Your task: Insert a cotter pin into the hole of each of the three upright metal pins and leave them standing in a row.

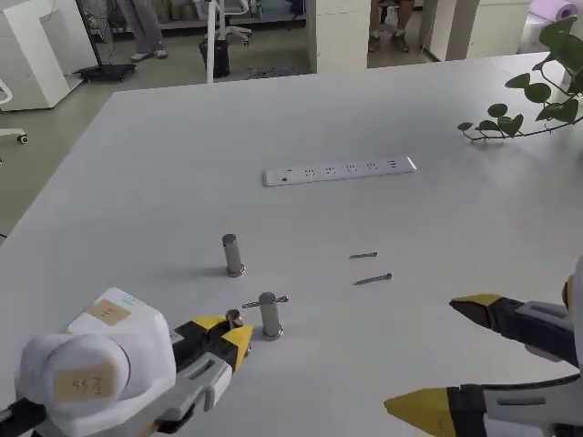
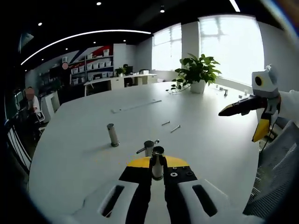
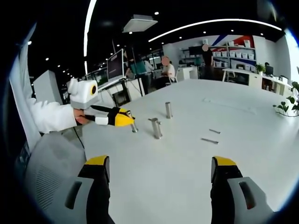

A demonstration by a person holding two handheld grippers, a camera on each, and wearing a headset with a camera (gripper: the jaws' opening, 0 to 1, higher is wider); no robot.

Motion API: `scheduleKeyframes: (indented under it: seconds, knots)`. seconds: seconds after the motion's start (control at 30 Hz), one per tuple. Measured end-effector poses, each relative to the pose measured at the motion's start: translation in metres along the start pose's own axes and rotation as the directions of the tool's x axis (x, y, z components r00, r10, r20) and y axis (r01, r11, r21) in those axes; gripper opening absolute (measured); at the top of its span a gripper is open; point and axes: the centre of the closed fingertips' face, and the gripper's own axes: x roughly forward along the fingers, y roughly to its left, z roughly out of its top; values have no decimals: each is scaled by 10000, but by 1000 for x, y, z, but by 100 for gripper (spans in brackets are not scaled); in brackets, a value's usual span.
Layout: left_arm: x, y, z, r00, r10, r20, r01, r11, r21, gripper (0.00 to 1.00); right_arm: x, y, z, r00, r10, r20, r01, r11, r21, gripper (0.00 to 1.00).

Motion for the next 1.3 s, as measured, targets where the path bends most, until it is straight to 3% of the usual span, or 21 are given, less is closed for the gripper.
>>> scheduleKeyframes:
  seconds: [0.1, 0.23, 0.37, 0.53, 0.97, 1.3]
  knots:
    - [8, -17, -10, 9976, -543, -429, 561, 9976, 417, 7, -2, -3, -3, 9999, -150, -60, 150, 9999, 32, 88]
    - [15, -32, -16, 9949, -883, -487, 909, 9944, 547, 7, -5, -5, -4, 9997, -243, 3, 243, 9994, 245, 89]
    - [23, -39, -17, 9938, -1028, -414, 1042, 9940, 321, 7, -6, -5, -2, 9996, -256, 83, 254, 9994, 253, 89]
    - [32, -38, -14, 9957, -911, -189, 913, 9958, 79, 7, -6, -5, -3, 9998, -200, 54, 199, 9995, 257, 89]
    - [42, -36, -27, 9938, -948, -583, 946, 9955, -57, 7, -3, -2, -7, 9998, -220, 13, 220, 9994, 266, 90]
    - [45, -38, -32, 9938, -942, -587, 934, 9955, -167, 7, -3, 0, -10, 9999, -108, -71, 110, 9995, 281, 92]
